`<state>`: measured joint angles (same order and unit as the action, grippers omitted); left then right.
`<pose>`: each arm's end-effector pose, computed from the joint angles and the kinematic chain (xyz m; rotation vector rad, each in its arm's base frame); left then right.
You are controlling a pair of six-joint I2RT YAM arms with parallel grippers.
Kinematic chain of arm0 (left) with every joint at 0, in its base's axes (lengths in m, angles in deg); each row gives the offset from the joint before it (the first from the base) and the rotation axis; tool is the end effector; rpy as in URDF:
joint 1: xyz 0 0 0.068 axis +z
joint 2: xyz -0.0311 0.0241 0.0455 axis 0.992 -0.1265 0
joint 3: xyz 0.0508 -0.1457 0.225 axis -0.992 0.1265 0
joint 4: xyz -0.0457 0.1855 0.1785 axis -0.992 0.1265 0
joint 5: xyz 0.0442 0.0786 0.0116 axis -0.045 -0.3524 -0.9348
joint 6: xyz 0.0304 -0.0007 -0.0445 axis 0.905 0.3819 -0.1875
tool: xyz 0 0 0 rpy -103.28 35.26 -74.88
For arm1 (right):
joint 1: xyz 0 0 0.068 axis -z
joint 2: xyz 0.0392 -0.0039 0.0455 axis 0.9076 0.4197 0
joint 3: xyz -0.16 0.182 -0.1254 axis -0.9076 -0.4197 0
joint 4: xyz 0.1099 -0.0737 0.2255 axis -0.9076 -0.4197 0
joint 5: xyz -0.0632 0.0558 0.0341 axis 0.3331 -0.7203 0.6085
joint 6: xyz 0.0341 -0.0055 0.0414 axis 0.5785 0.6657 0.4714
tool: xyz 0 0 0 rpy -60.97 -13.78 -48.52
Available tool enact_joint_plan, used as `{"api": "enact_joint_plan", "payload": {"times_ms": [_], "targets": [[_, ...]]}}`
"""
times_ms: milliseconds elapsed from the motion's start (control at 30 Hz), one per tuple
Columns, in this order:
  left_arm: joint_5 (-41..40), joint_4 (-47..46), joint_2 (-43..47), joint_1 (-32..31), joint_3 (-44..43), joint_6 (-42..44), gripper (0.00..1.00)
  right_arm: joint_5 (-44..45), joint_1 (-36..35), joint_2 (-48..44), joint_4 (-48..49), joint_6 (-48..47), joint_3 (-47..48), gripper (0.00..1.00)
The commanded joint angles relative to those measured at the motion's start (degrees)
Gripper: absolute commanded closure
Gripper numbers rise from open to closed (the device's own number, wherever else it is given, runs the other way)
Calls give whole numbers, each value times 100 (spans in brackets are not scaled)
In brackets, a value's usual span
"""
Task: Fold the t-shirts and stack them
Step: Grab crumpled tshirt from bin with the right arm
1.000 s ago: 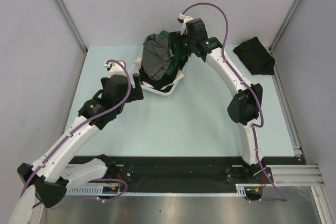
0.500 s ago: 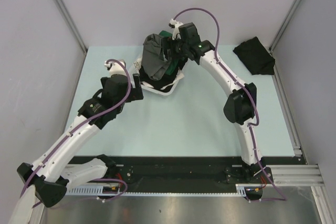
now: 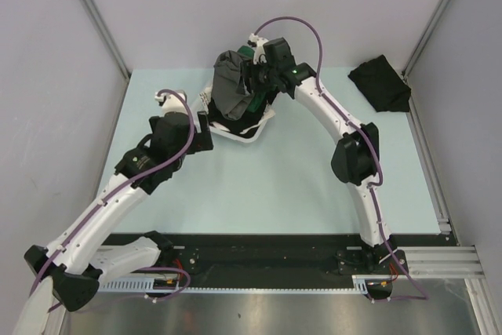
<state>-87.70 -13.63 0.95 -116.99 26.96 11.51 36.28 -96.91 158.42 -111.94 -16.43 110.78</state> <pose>0.1789 -0.1006 0.3610 -0.1187 2.0645 -0.0737 0.4403 0.2847 0.3266 -0.5659 2.1259 0.7567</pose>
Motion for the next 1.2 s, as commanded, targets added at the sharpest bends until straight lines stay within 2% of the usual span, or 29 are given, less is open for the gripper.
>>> {"api": "enact_joint_plan", "payload": {"times_ms": [0,200,367,767,900,1033,1133,1167], "targets": [[-6,63,197,16,-215,-80,1,-118,114,28,-12,-89,78,36],[73,2,136,25,-171,-71,1,-126,175,-235,-4,-142,-63,29],[170,-69,-31,25,-258,-89,0,-153,184,-218,102,-169,-151,27],[73,98,153,25,-215,-53,0,-338,140,37,365,-19,86,32],[82,133,206,25,-188,-141,1,-364,158,186,322,-19,262,38],[65,177,232,16,-179,-150,0,-417,158,134,400,-37,236,50],[82,177,241,25,-171,-177,0,-373,158,125,418,-54,236,64],[91,169,241,16,-171,-185,1,-373,158,134,418,-46,244,72]]}}
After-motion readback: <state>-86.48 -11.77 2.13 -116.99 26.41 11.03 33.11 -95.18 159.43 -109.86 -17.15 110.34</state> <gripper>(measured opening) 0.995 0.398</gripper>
